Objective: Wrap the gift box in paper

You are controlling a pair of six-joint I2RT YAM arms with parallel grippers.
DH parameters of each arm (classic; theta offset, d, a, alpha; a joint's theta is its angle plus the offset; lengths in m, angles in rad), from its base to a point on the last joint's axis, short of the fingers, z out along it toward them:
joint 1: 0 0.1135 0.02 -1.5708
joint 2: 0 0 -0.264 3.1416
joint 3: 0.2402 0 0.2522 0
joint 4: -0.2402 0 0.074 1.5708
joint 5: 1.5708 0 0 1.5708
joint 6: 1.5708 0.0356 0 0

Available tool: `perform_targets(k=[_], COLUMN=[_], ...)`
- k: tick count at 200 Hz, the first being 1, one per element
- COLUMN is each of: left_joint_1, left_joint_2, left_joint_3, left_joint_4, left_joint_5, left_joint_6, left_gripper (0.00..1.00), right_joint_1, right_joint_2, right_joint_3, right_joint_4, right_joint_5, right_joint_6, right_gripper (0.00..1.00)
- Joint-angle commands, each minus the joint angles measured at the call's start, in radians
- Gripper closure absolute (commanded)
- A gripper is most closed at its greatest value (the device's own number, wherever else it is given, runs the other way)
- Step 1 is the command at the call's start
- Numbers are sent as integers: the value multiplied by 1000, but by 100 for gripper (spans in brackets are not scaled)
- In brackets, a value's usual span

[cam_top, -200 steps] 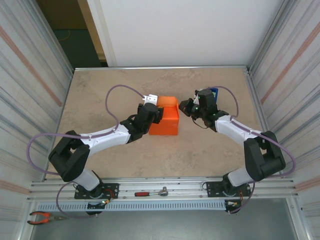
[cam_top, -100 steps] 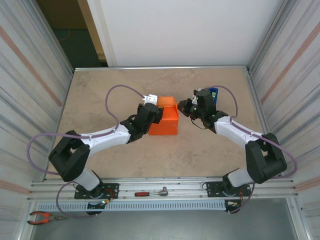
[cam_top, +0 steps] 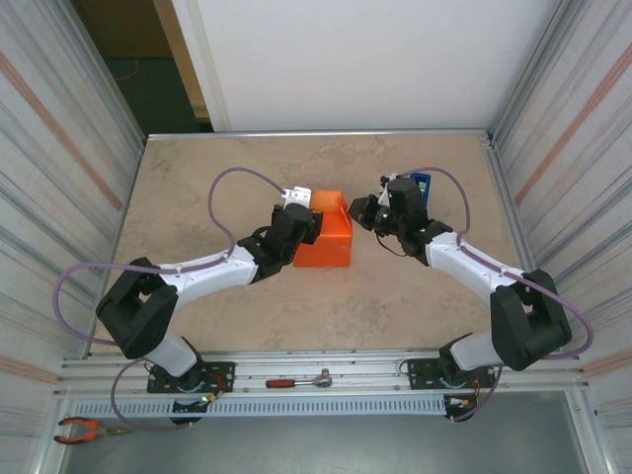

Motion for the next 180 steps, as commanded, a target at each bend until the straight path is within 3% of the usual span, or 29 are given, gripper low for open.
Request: perform_targets(k=[1, 100, 180], left_joint_1=[-8, -8, -11], left_joint_2=[26, 20, 14], left_joint_3=[-15, -18, -23], left_joint_4=[-93, -95, -95], left_joint_5=[-22, -26, -29], left_joint_6=[14, 14, 12], left_gripper=[34, 34, 34], right_joint_1=[24, 76, 117], right_joint_2=[-2, 7, -17], right_joint_3=[-8, -35, 23], right_joint_4=[8, 8, -91], right_joint_5=[-13, -5, 7], right_joint_6=[-15, -21, -171], right_gripper=[100, 100, 100])
